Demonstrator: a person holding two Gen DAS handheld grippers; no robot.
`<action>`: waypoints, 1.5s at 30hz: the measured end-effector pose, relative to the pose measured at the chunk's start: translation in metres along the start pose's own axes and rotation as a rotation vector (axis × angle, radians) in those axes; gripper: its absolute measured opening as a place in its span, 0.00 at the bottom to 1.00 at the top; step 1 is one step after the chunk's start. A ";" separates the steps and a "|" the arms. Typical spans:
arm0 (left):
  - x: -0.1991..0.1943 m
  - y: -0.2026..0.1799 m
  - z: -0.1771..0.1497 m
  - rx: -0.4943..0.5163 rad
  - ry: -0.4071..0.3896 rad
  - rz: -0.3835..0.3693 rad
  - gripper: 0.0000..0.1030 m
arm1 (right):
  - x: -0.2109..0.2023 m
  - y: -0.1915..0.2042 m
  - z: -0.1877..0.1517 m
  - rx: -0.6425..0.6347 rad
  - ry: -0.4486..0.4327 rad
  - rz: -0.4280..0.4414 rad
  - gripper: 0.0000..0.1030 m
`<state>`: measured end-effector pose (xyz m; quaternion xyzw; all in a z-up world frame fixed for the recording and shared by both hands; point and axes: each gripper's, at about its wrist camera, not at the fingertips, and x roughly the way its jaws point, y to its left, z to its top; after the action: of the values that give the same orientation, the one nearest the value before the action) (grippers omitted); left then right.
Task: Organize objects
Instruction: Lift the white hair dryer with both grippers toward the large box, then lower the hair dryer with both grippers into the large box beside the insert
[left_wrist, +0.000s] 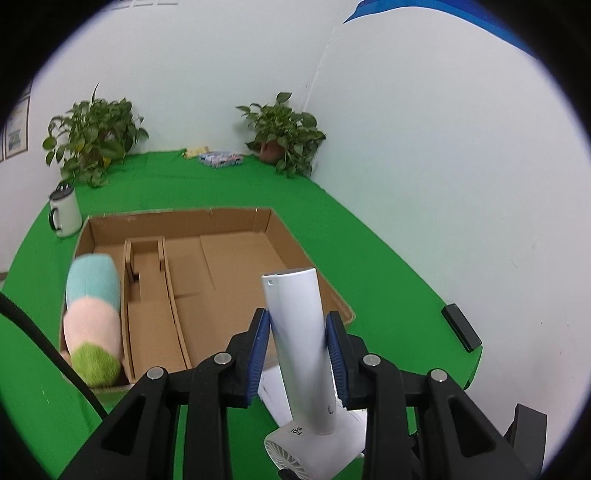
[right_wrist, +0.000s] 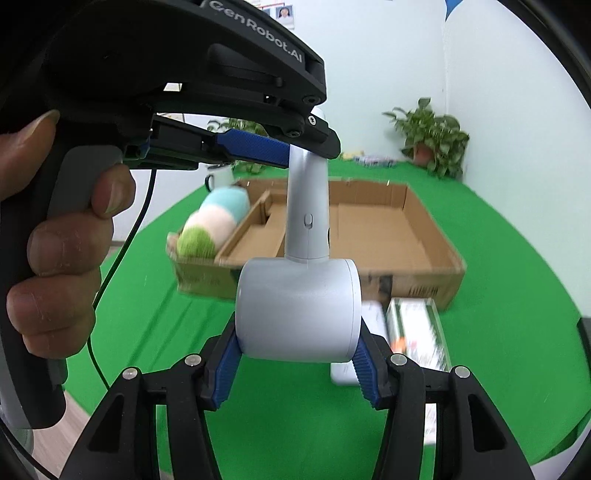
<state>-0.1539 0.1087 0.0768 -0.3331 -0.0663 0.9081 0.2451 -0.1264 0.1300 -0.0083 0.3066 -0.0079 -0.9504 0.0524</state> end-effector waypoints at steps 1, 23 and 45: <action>-0.001 0.000 0.005 0.004 -0.004 0.000 0.29 | 0.001 0.000 0.008 -0.001 -0.007 -0.003 0.50; 0.082 0.084 0.101 -0.050 0.071 0.022 0.29 | 0.108 -0.010 0.121 0.018 0.093 0.053 0.50; 0.238 0.176 0.031 -0.246 0.402 0.061 0.31 | 0.257 -0.038 0.087 0.140 0.571 0.234 0.51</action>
<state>-0.4011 0.0737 -0.0853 -0.5364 -0.1163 0.8155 0.1834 -0.3882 0.1396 -0.0889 0.5609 -0.0933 -0.8106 0.1401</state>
